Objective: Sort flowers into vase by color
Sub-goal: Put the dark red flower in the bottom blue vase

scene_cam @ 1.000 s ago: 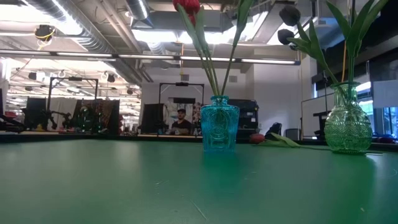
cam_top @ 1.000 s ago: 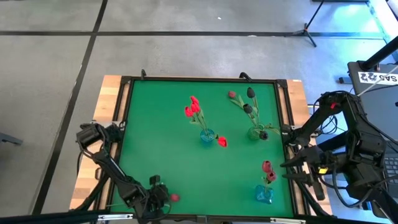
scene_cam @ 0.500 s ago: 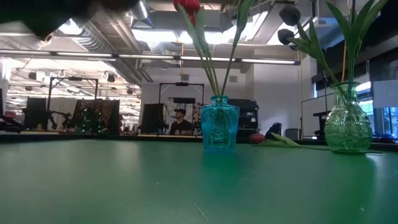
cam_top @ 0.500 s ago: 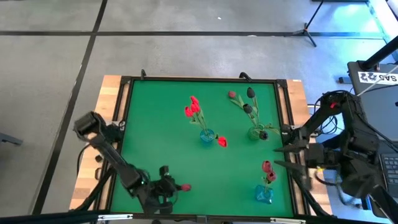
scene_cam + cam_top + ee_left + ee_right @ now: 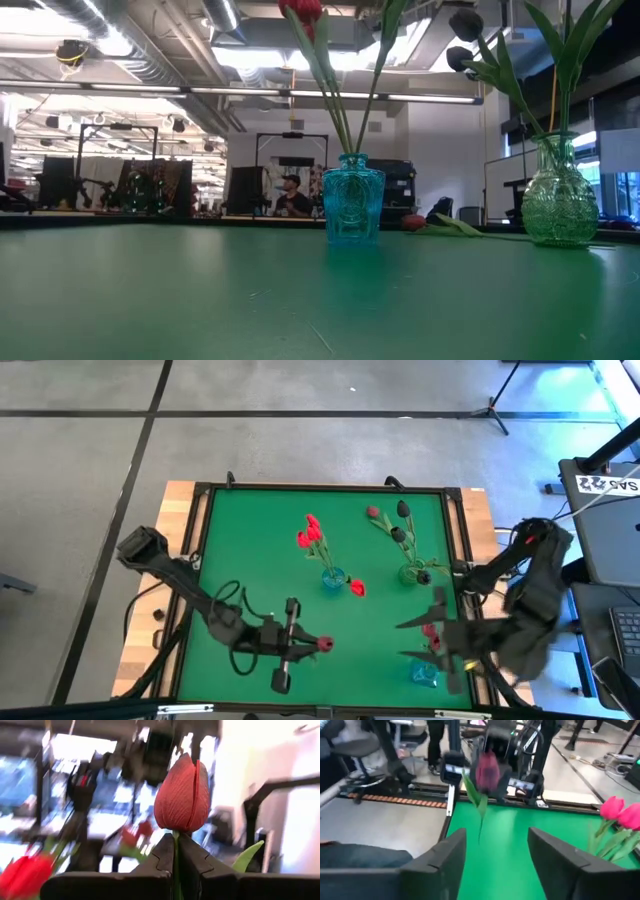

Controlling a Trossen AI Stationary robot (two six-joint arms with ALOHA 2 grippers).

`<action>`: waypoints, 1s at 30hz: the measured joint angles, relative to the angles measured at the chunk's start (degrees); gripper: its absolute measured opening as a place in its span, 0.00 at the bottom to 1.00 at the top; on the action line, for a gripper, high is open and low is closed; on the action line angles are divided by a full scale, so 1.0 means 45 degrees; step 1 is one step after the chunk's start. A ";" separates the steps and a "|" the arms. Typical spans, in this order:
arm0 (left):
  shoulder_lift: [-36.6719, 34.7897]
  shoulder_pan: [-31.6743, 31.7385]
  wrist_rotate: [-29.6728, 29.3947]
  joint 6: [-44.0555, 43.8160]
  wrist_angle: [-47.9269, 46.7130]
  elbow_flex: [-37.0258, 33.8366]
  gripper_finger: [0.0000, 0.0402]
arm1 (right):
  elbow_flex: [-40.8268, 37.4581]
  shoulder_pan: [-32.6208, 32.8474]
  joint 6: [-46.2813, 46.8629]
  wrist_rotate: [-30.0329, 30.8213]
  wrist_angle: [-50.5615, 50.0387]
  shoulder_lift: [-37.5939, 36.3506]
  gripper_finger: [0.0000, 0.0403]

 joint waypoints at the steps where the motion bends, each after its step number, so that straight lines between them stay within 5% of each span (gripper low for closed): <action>1: 0.0069 0.0195 0.0568 0.0293 0.0627 0.0000 0.01 | -0.0003 -0.0249 -0.0019 -0.0047 0.0330 0.0241 0.56; 6: 0.0208 0.1154 0.2741 0.0655 0.2775 0.0000 0.01 | -0.0004 -0.1359 -0.1683 -0.0847 0.3815 0.1357 0.63; 12: 0.0220 0.1903 0.4679 0.1124 0.4426 0.0000 0.01 | -0.0001 -0.2636 -0.2430 -0.1056 0.5705 0.2438 0.57; 26: 0.0220 0.2007 0.5910 0.1325 0.4143 0.0000 0.02 | 0.0000 -0.4821 -0.1935 -0.4840 0.6098 0.3520 0.36; 30: 0.0220 0.2040 0.5882 0.1316 0.3768 0.0000 0.04 | 0.0000 -0.4783 -0.2053 -0.4942 0.6156 0.3520 0.22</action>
